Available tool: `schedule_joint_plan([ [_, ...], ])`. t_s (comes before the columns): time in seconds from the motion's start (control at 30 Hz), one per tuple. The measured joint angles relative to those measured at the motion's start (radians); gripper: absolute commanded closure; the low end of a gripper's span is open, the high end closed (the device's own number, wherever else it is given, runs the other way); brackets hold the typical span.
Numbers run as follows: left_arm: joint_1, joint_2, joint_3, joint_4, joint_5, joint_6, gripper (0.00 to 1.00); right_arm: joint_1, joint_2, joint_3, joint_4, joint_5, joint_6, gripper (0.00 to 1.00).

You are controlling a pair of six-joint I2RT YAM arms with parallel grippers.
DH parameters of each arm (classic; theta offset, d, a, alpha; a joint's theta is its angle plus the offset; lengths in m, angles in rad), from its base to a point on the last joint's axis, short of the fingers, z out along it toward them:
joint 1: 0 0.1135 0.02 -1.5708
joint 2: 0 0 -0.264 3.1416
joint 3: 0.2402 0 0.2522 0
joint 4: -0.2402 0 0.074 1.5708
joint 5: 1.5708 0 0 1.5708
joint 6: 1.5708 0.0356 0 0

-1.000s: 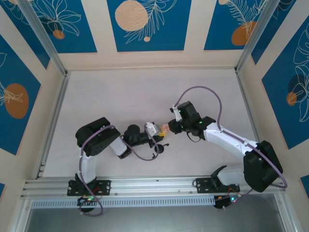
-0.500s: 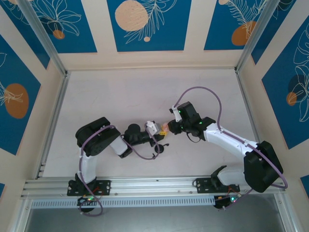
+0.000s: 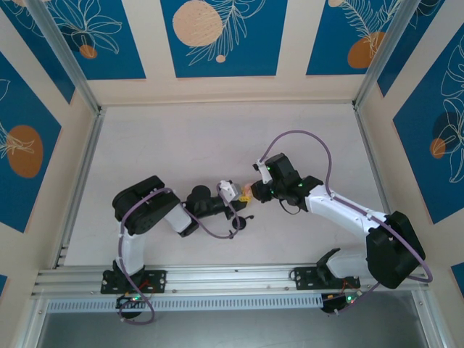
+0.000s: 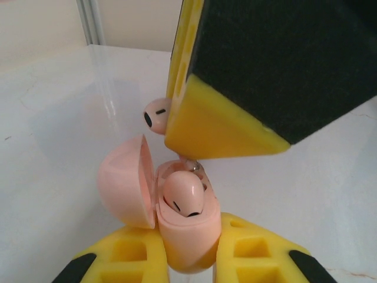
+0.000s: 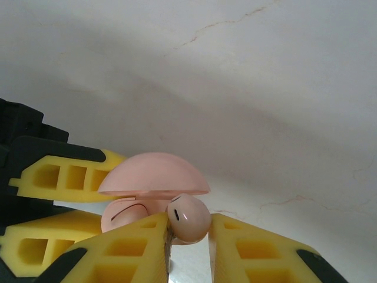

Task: Insert wireless bluetooth earbuds into charging case

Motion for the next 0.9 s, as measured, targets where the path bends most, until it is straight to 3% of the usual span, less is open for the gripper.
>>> schedule_joint_plan([
  [0.57,0.0,-0.018,0.008,-0.008,-0.011,0.0,0.91,0.008,-0.024,-0.027,0.043,0.002,-0.007,0.7],
  [0.9,0.0,-0.031,0.01,-0.005,-0.011,0.0,0.91,-0.05,-0.098,-0.075,0.072,-0.122,0.013,0.59],
])
